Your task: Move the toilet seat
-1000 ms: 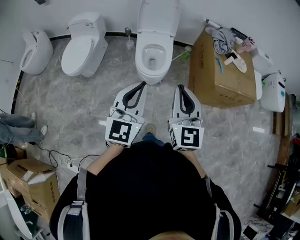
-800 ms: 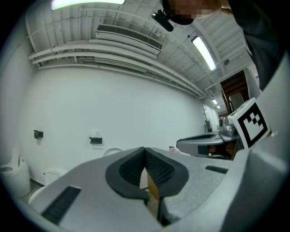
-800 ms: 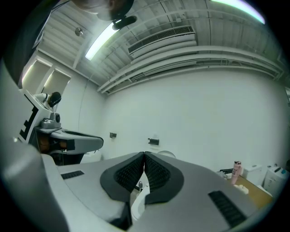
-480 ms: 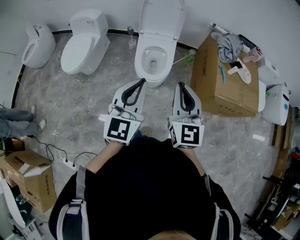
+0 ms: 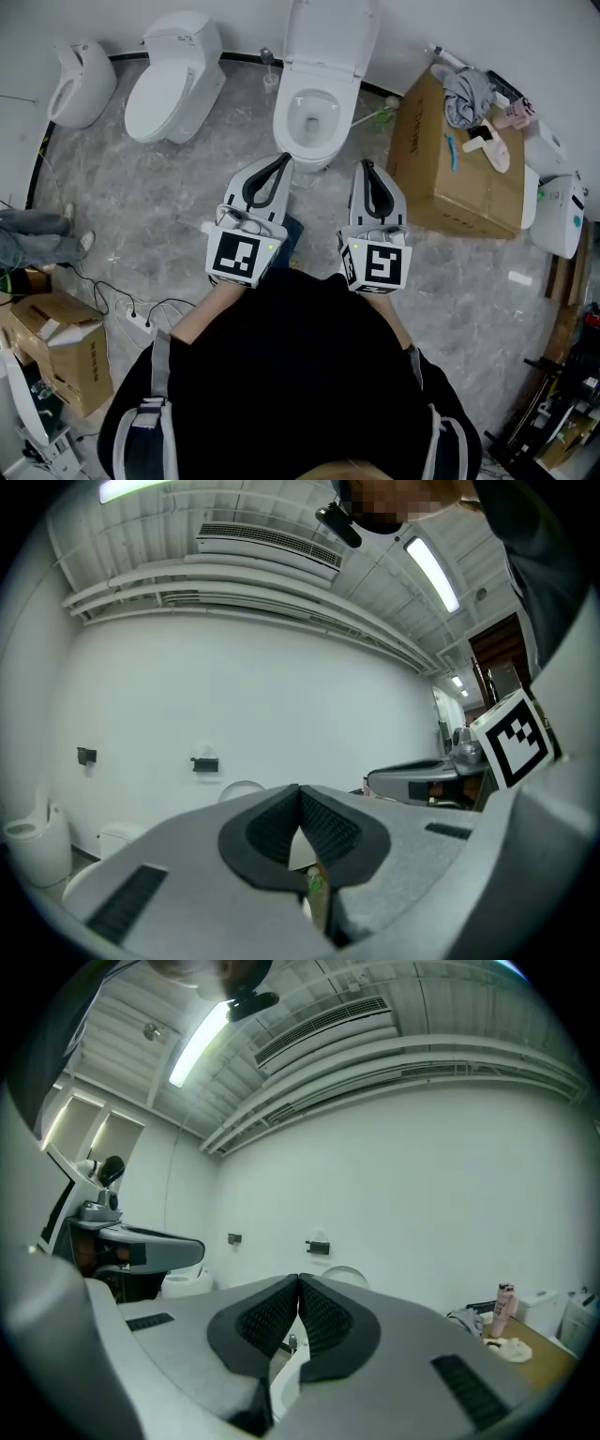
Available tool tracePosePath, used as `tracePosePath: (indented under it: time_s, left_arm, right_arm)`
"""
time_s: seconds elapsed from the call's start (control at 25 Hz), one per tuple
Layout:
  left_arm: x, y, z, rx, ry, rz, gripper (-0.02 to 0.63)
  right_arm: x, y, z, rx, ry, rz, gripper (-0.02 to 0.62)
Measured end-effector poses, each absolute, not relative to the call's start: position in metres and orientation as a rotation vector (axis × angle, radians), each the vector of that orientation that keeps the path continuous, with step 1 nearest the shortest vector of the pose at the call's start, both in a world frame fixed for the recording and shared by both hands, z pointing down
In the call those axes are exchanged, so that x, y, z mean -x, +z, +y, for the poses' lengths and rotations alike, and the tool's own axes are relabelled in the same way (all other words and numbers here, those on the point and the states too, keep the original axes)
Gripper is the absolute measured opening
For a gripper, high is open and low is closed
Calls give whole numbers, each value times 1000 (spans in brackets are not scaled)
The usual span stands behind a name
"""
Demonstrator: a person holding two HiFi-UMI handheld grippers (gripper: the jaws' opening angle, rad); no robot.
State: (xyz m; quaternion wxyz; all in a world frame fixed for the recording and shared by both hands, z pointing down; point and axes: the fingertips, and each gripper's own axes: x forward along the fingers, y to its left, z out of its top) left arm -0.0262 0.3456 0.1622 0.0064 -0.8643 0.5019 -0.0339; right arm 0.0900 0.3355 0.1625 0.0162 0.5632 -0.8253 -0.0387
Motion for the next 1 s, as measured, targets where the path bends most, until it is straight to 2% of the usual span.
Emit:
tracePosePath:
  time_s: [0.28, 1.0]
  left_arm:
    - [37, 170, 305, 2715, -112, 1554, 6]
    - [44, 173, 111, 2826, -126, 1374, 6]
  right_arm:
    - [-80, 168, 298, -1769, -120, -2552, 21]
    - [-65, 161, 115, -1893, -132, -2419, 21]
